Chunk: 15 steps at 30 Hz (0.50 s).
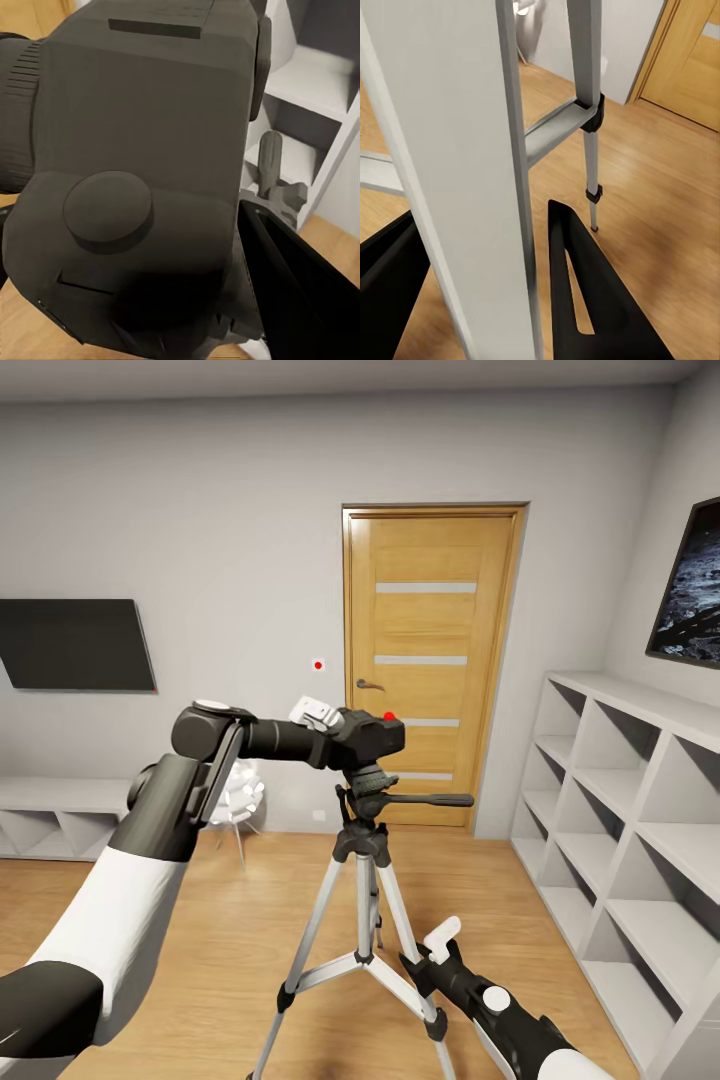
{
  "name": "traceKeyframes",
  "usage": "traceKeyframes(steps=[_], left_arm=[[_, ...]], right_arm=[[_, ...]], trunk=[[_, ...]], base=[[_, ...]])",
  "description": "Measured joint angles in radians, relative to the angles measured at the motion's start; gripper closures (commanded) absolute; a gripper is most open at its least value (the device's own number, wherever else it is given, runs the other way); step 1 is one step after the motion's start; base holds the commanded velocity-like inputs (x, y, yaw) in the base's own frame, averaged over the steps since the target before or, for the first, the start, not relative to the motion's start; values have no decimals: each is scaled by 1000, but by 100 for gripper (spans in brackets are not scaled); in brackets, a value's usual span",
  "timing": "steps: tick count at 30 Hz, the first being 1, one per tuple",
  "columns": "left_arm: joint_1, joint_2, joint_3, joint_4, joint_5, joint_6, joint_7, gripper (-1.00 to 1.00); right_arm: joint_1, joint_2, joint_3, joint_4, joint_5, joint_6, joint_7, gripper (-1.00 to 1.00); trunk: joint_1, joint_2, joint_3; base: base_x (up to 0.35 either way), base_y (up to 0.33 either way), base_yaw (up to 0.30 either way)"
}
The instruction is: Attach the digital camera to the camera tripod in the bedroom.
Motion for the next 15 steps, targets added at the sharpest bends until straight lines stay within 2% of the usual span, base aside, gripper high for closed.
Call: traceKeyframes(steps=[1,2,3,4,15], left_arm=[[0,0,-2,2,0,0,0,-100],[0,0,-3,3,0,0,-2,-100],[0,0,-5,10,17,-1,-5,-100],[0,0,-3,21,0,0,-2,-100],[-1,0,-4,21,-7,-2,-2,-100]], right_arm=[[0,0,0,0,0,0,0,100],[0,0,0,0,1,0,0,100],[0,0,-3,2,-6,1,-1,100],[0,0,-5,1,0,1,0,100],[1,0,-6,3,18,-19,4,100]], trunk=[[0,0,0],[0,0,0],[0,0,0],[0,0,0],[0,0,0]], base=[[0,0,0],[0,0,0],[0,0,0],[0,0,0],[0,0,0]])
